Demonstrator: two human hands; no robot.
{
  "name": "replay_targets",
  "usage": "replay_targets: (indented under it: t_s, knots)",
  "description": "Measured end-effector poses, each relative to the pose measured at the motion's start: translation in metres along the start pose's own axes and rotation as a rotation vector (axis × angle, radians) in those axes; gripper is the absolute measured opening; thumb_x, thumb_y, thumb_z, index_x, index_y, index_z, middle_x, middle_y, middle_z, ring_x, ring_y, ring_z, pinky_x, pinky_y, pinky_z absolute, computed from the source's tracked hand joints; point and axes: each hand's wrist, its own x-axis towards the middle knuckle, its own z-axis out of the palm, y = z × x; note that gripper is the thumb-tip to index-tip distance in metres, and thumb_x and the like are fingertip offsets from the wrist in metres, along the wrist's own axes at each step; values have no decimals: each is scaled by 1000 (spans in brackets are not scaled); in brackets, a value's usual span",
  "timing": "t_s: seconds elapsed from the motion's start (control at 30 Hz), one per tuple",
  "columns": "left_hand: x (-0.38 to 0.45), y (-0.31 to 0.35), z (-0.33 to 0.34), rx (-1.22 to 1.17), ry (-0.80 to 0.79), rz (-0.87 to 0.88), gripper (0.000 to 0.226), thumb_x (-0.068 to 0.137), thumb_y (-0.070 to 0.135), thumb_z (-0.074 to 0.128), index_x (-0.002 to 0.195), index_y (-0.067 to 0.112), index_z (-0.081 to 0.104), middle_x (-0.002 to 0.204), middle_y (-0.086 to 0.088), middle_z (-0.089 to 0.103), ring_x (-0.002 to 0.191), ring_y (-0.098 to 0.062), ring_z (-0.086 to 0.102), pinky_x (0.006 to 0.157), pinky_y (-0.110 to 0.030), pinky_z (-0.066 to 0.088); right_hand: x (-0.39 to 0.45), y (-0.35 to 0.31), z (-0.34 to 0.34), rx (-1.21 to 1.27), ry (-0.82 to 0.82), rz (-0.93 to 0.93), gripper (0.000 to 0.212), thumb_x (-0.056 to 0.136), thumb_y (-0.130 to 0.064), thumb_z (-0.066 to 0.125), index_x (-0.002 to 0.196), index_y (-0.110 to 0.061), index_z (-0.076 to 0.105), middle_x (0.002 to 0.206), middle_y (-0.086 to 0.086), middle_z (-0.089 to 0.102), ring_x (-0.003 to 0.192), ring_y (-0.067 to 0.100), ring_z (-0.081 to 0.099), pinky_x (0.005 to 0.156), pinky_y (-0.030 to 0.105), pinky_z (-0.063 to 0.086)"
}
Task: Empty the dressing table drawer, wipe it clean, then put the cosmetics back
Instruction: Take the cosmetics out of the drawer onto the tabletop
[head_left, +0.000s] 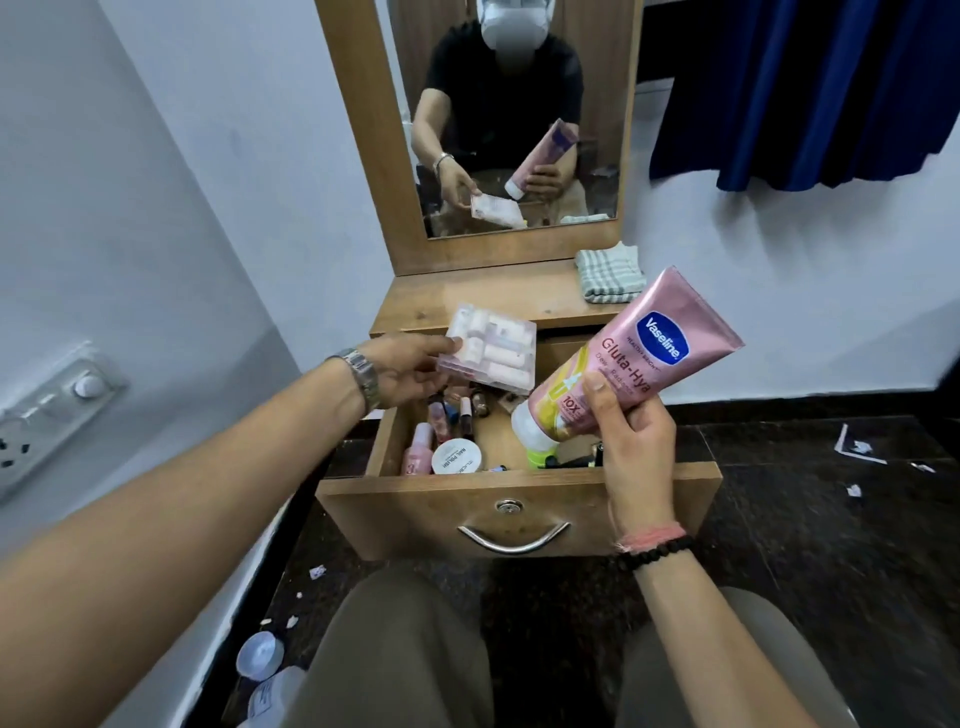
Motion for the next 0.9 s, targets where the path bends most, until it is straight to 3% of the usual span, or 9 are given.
replay_targets:
  t_s: [0.1,0.23,0.43,0.5,0.57,0.7,0.8,0.9]
  knots:
    - [-3,10,-25,-79,45,41,6,90,13,61,91,9,56,87,-8,64,72,-14,59,52,-16,51,1,1,2,-3,-36,1,64,69,-47,69,117,-6,61,108,0,71,98,6,68,73,15,54]
    - [14,19,-46,-119,140,32,8,91,17,59,90,10,56,85,-7,65,59,-13,64,53,-17,52,2,2,3,-12,-51,-16,63,69,-46,70,117,-6,61,106,0,71,98,7,68,73,16,54]
    - [44,20,-61,-177,294,80,8,92,13,59,96,7,57,89,-9,61,68,-16,60,48,-18,52,3,3,2,-58,-72,-37,60,70,-45,69,116,-8,61,107,0,71,98,7,68,75,17,55]
    - [53,16,-65,-173,353,163,19,90,7,60,108,6,55,100,-11,60,76,-17,60,57,-21,55,3,3,3,-68,-75,-46,55,71,-43,69,113,-8,62,105,-1,72,97,8,69,75,19,56]
    - [63,8,-70,-122,371,255,43,84,6,68,124,4,52,111,-12,59,89,-21,61,77,-28,56,2,2,4,-76,-85,-47,50,71,-41,69,109,-9,64,101,-3,72,93,5,69,71,16,55]
    - [69,-5,-76,422,467,377,68,74,42,76,133,19,51,135,-7,48,116,-27,53,98,-42,48,0,0,6,-87,-103,-50,36,74,-34,67,101,-11,65,94,-6,72,85,1,69,64,10,51]
    - [66,-7,-77,902,574,520,69,77,61,63,135,28,50,141,-6,42,123,-28,47,97,-39,44,-2,-1,6,-92,-104,-42,28,76,-31,68,97,-13,66,88,-8,73,81,-1,69,62,9,50]
    - [63,-4,-75,1187,604,606,62,83,63,53,137,34,46,145,-2,39,128,-29,41,96,-41,42,-2,-2,8,-96,-107,-40,25,72,-35,66,91,-20,65,82,-13,73,81,-2,69,61,9,50]
